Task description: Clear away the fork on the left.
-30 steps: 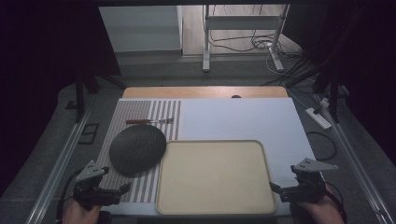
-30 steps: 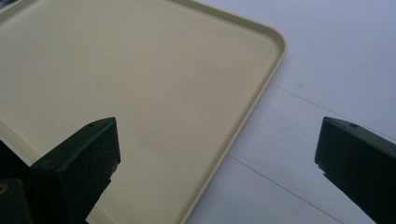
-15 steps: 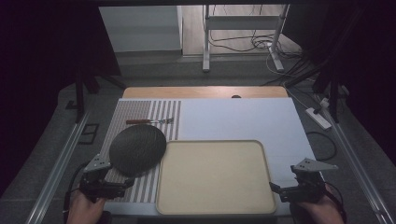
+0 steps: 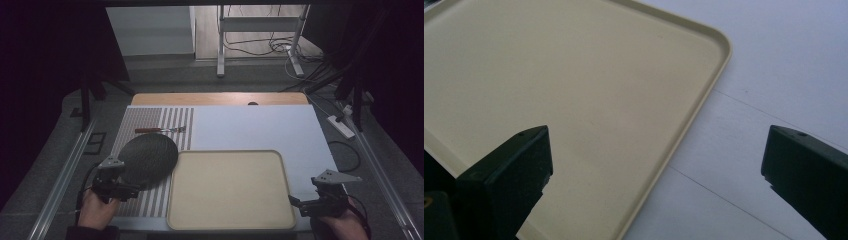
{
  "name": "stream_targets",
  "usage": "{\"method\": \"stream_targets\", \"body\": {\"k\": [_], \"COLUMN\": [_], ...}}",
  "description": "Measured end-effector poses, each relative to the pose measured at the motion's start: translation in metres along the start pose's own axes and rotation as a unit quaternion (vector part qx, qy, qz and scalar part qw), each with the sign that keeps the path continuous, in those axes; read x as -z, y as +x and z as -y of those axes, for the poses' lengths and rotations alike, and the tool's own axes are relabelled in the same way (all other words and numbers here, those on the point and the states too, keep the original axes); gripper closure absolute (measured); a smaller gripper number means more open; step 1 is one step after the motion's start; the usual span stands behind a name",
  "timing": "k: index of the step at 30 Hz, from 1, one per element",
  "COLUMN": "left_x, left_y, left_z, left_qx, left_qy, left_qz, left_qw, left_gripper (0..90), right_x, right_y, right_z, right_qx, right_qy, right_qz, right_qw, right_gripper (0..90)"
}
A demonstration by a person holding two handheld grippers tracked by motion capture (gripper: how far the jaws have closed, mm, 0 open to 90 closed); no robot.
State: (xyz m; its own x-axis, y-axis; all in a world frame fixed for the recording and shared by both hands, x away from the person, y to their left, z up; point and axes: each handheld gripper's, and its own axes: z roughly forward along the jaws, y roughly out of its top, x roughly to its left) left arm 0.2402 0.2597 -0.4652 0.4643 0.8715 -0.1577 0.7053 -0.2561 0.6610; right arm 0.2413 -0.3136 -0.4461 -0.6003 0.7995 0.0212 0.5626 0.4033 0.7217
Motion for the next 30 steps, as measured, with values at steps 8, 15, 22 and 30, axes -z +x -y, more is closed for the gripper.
{"method": "stream_targets", "body": {"k": [8,15,22,30], "left_x": [-0.007,-0.017,-0.028,-0.037], "left_y": [0.009,0.016,0.02,0.028], "left_z": [-0.011,-0.022,-0.034,-0.049], "left_qx": [-0.002,-0.005,-0.016,-0.019], "left_qy": [0.003,0.015,0.021,0.022], "left_qz": [-0.004,-0.003,-0.003,-0.002], "left_qw": [1.0,0.9999,0.9996,0.9996], "left_gripper": [0.0,0.0,0.0,0.0], "right_x": [0.0,0.0,0.0,-0.001], "right_y": [0.0,0.0,0.0,0.0], "right_z": [0.0,0.0,0.0,0.0], "right_qx": [0.0,0.001,0.0,0.0], "right_qy": [0.001,0.002,0.003,0.003], "right_qz": [0.0,0.001,0.001,0.001], "right_qw": [1.0,1.0,1.0,1.0], "right_gripper": [0.6,0.6,0.6,0.6]}}
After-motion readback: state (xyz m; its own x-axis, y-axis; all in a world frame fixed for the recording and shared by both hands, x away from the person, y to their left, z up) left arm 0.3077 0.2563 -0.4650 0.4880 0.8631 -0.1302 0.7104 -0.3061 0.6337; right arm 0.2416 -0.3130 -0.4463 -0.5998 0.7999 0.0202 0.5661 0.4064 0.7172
